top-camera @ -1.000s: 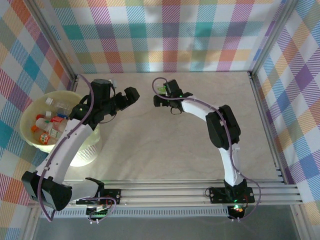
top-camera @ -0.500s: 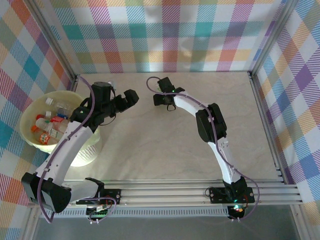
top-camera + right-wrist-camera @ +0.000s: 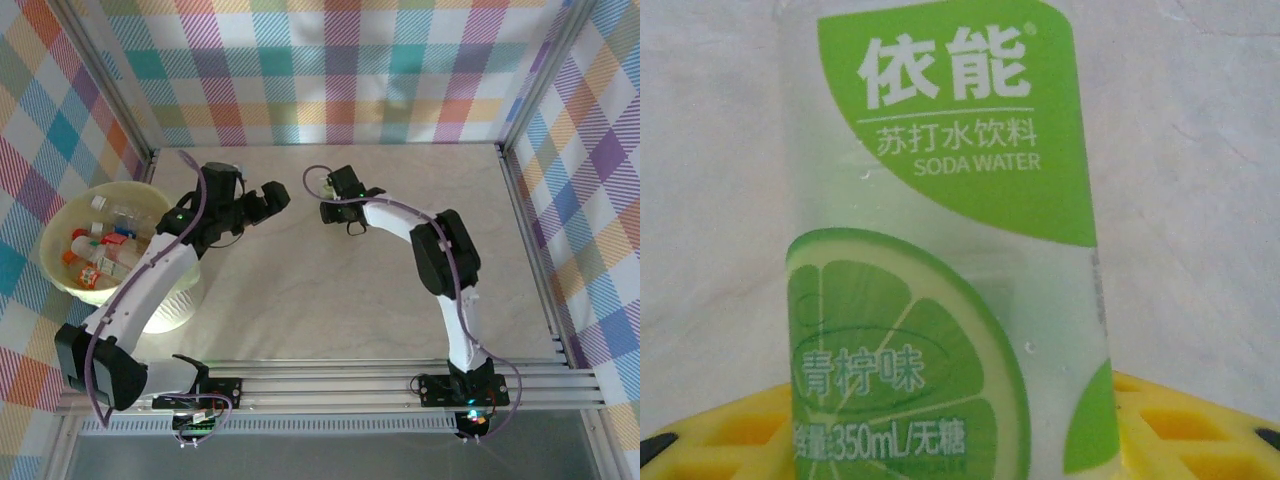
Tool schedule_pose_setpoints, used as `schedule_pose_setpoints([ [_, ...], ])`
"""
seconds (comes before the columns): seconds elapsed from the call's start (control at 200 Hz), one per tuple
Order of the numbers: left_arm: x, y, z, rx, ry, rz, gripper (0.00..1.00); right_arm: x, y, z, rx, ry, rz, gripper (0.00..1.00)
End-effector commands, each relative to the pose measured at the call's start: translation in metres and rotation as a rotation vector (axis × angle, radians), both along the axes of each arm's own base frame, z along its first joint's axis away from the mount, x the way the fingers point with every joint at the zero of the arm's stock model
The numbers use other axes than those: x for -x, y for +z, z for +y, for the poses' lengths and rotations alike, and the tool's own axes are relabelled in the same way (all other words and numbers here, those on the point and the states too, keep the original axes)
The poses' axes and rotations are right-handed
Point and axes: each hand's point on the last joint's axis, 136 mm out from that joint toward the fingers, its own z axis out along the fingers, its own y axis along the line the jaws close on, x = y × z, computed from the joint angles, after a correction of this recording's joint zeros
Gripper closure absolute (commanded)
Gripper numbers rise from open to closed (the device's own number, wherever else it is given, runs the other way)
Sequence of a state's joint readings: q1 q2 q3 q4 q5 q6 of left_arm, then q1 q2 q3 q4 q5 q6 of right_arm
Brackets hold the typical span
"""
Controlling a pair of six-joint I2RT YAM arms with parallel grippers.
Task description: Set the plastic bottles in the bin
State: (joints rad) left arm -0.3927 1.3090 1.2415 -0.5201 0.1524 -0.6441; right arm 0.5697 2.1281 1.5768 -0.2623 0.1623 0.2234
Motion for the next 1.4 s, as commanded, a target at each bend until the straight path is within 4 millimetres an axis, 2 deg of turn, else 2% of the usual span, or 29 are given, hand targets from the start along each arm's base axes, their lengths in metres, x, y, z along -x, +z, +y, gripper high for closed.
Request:
schedule_pose_setpoints([
  [0.0,-0.003,0.004,-0.02,0.033,-0.039,-0.01,0.0,0.01,0.057,0.01,-0.159,0.056,-0.114,0.51],
  [0.135,-0.007,0.003,-0.035,0.031,-0.059,-0.011,0.0,0.044,0.082,0.005,-0.261,0.102,-0.136,0.53],
  [0.285,-0.01,0.003,-0.053,0.007,-0.094,-0.011,0.0,0.083,0.101,0.002,-0.355,0.165,-0.128,0.53],
  [0.515,-0.014,0.005,-0.078,-0.003,-0.132,-0.041,0.0,0.129,0.129,0.003,-0.49,0.248,-0.133,0.53],
  [0.745,-0.021,0.0,-0.091,0.021,-0.117,-0.038,0.0,0.152,0.154,0.005,-0.631,0.28,-0.172,0.52],
  [0.995,-0.025,-0.008,-0.109,0.118,-0.13,-0.022,0.01,0.164,0.173,0.014,-0.721,0.345,-0.19,0.52],
  [1.015,-0.029,-0.003,-0.112,0.139,-0.131,-0.045,0.01,0.165,0.175,0.015,-0.729,0.348,-0.19,0.52],
  [1.15,-0.03,-0.003,-0.118,0.179,-0.139,-0.045,0.1,0.165,0.182,0.018,-0.774,0.352,-0.198,0.52],
  [1.275,-0.029,-0.006,-0.12,0.186,-0.146,-0.03,0.34,0.162,0.187,0.02,-0.795,0.346,-0.207,0.52],
  [1.395,-0.025,-0.002,-0.124,0.206,-0.174,-0.029,0.47,0.16,0.188,0.022,-0.797,0.345,-0.206,0.52],
])
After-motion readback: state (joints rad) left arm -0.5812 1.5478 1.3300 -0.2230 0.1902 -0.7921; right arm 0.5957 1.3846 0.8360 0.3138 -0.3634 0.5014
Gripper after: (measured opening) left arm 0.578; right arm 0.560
